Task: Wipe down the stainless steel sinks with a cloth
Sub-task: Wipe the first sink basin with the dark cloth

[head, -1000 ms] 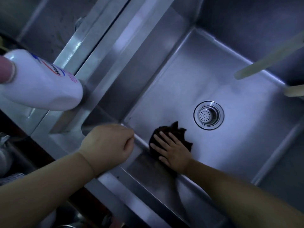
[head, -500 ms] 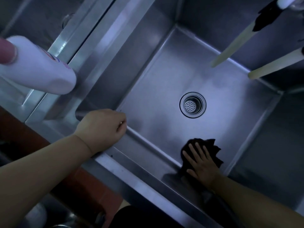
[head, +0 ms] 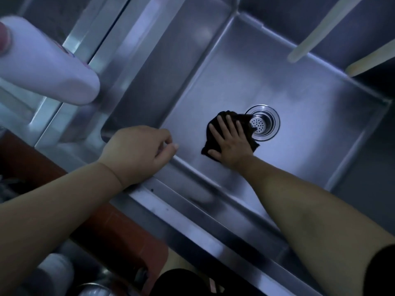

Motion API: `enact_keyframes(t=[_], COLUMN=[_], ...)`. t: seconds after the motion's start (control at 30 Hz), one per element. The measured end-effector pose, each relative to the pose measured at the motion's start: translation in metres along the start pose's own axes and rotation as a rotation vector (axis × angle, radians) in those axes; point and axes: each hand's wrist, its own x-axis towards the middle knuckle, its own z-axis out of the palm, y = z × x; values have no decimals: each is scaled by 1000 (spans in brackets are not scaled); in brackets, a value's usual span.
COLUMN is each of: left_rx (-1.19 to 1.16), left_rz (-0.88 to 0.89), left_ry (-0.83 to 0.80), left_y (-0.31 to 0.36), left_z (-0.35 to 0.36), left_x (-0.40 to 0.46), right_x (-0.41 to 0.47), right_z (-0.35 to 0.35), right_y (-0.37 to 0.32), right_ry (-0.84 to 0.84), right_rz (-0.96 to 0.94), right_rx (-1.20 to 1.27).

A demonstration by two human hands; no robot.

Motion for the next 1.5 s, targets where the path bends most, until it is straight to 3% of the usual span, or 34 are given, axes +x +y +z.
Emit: enact_keyframes(t=[0.3,0.43,0.53,0.73,0.8,0.87,0.97,1.1,1.23,1.4,1.5], left_rx=[21,37,32,25,32,40,52,71,77,230,370], left_rz=[23,8,-16,-68,-75,-66,-44,-33,-21,-30,130], left_ry=[44,30,-1,-15,-10,3,12,41,73,-73,-105], left_y=[1,0,1,8,9,8,7,6,7,13,23], left_z=[2,3,2,-4,-5,-5,-3,-1,1,-6,-14], left_x=[-2,-2,-3,-4,-5,-6,-6,-7,-7,-7,-5], right_x=[-89,-140,-167,-181,-174,-170,-172,-167,-142,-123,-129], right_z=[11,16,29,31,22,13,6,2,-11,-53,-89], right_y=[46,42,34,10,-1,-9,-12,-12,-13,-32,-44], right_ry=[45,-98,-341,-603,-699,-751,-568,-282,-284,-51,136], right_rz=[249,378,596,923,919,737,627,378,139,167,209], right_rx=[134,168,165,324,250,120,64,379,533,707,826])
